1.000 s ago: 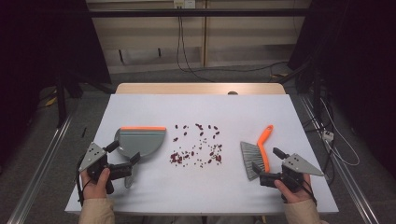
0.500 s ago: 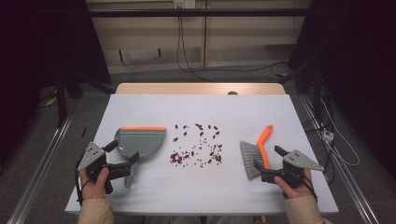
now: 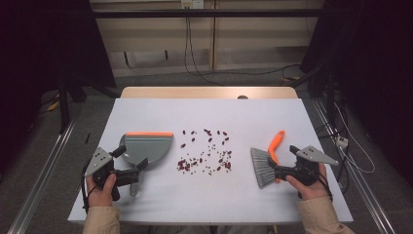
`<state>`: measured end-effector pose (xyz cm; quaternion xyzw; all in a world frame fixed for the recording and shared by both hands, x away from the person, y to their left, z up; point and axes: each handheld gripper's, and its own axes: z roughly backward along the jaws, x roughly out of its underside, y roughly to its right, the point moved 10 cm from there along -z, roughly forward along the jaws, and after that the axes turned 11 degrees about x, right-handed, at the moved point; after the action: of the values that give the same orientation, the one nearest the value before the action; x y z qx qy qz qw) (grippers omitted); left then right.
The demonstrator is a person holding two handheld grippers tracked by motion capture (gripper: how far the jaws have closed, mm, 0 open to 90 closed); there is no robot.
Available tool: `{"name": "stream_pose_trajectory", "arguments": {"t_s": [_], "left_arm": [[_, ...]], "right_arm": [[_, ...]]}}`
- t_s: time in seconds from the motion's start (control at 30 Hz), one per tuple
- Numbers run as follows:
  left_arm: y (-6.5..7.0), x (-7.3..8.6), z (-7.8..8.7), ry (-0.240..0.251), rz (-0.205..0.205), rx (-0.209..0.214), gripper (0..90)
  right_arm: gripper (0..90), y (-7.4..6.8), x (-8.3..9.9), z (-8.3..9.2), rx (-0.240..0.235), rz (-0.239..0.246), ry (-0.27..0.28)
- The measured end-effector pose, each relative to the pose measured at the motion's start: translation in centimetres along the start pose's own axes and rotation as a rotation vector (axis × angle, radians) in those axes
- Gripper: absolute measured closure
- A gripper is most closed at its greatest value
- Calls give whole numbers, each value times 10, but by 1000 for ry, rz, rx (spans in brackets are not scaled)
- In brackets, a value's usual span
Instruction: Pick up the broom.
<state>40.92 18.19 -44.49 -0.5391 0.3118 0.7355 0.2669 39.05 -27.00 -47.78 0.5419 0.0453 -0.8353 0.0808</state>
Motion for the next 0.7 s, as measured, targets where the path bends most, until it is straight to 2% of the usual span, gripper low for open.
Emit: {"name": "stream_pose_trajectory", "arguments": {"t_s": [0.13, 0.23, 0.37, 0.5, 0.57, 0.7], "left_arm": [[0, 1, 0, -2, 1, 4, 32], [0, 1, 0, -1, -2, 2, 32], [-1, 1, 3, 3, 2, 0, 32], [-2, 1, 4, 6, 5, -2, 32], [-2, 2, 4, 7, 5, -2, 32], [-1, 2, 3, 3, 6, 2, 32]], "right_arm": [[52, 2, 0, -7, 11, -4, -22], [43, 7, -1, -19, 38, -14, -62], [74, 12, 0, -29, 55, -27, -98], [96, 17, 3, -40, 81, -77, -145], [157, 18, 5, -45, 79, -63, -165], [154, 20, 5, -52, 102, -60, -205]]}}
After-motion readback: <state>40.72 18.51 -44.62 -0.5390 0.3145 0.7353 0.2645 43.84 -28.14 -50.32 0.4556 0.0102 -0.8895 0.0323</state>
